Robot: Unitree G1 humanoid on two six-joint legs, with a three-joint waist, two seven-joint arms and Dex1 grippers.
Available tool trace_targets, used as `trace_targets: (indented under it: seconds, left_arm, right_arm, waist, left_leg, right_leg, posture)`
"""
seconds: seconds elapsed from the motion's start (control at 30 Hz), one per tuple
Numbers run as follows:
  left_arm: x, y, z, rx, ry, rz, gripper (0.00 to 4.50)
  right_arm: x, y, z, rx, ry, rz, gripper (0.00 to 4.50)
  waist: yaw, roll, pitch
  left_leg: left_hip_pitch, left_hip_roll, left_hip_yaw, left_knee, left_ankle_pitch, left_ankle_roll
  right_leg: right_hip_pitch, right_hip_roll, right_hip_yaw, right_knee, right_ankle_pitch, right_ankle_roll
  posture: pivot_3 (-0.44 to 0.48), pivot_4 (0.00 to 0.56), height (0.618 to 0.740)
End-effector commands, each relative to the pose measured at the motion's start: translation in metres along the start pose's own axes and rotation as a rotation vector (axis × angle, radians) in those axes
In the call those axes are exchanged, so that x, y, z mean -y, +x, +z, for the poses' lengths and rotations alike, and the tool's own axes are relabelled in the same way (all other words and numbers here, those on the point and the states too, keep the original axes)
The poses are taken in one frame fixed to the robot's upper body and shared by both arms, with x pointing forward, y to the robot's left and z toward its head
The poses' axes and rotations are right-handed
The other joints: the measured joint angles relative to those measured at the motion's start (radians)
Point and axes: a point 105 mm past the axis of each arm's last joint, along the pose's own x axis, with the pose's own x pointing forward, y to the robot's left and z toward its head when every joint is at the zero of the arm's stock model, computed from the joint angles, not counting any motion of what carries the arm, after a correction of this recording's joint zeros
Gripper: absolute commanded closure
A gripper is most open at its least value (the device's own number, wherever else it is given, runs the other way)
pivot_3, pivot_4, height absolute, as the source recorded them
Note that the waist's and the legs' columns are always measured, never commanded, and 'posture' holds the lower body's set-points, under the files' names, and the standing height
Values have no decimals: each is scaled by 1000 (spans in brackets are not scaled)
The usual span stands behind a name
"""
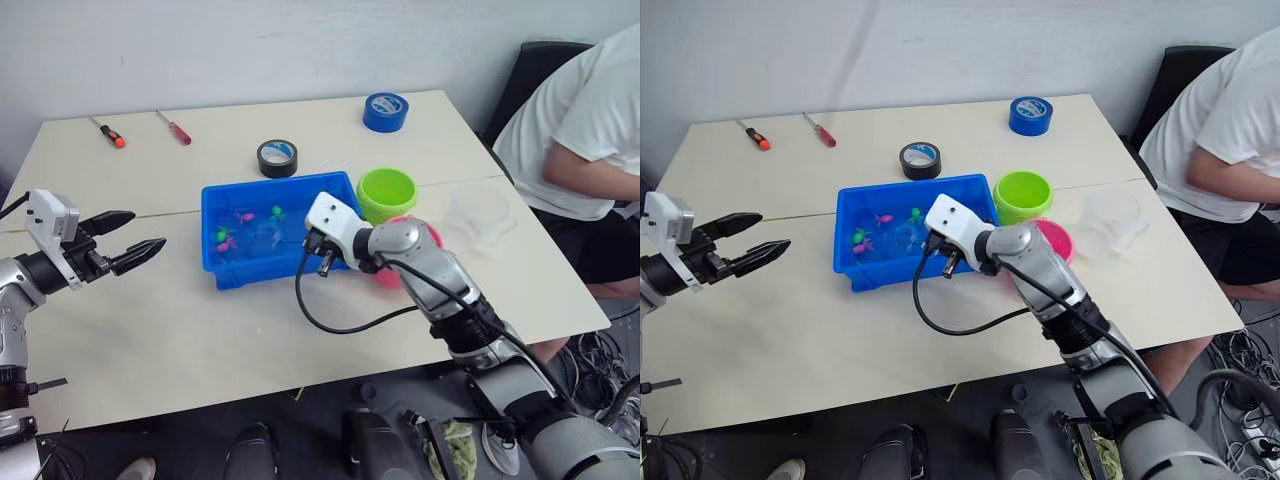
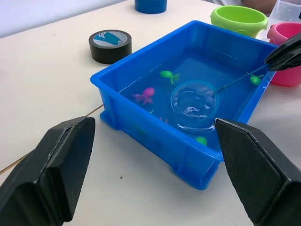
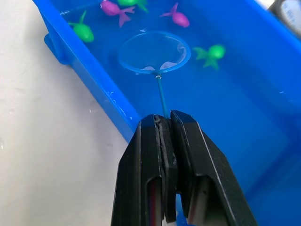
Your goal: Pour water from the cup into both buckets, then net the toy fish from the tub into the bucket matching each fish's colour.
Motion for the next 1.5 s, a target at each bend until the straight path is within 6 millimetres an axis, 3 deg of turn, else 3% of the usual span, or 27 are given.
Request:
trace_targets:
  seconds: [0.03,0.53,0.9,1.13,1.27,1.5]
  left_arm:
    - [1,-5,16,42,37,6,83]
    - [7,-8,25,41,50,17,83]
    - [11,-6,30,42,55,15,83]
    - [15,3,33,53,55,-8,83]
    - [16,7,35,58,58,-25,83]
    - [31,23,43,76,56,-154,83]
  right_arm:
    - [6,4,12,24,-24,-31,4500]
    - [10,40,23,24,38,-64,4500]
    - [11,55,61,186,188,-72,4500]
    - [22,34,76,270,280,-52,4500]
    - [22,18,73,281,286,-41,4500]
    - [19,-26,57,326,243,-27,4500]
  waist:
    - [-1,0,0]
    - [-28,0,0]
    - [-48,0,0]
    - [-50,0,0]
    - [-49,0,0]
    - [-37,0,0]
  left_leg:
    - [0,0,0,0,0,0]
    - [0,0,0,-2,0,-1]
    - [0,0,0,-9,2,-4]
    - [0,0,0,-12,2,-5]
    - [0,0,-1,-12,2,-5]
    - [-1,0,-1,-13,2,-5]
  right_leg:
    - [0,0,0,0,0,0]
    - [-1,0,0,-1,0,0]
    - [-2,-1,0,-1,0,0]
    - [-2,-1,-1,-2,0,0]
    - [-2,-1,-1,-2,0,0]
    - [-2,-1,-1,-4,0,0]
  posture:
    - [0,150,731]
    - [0,150,731]
    - [0,150,731]
    - [0,150,731]
    - [0,150,731]
    - [0,150,731]
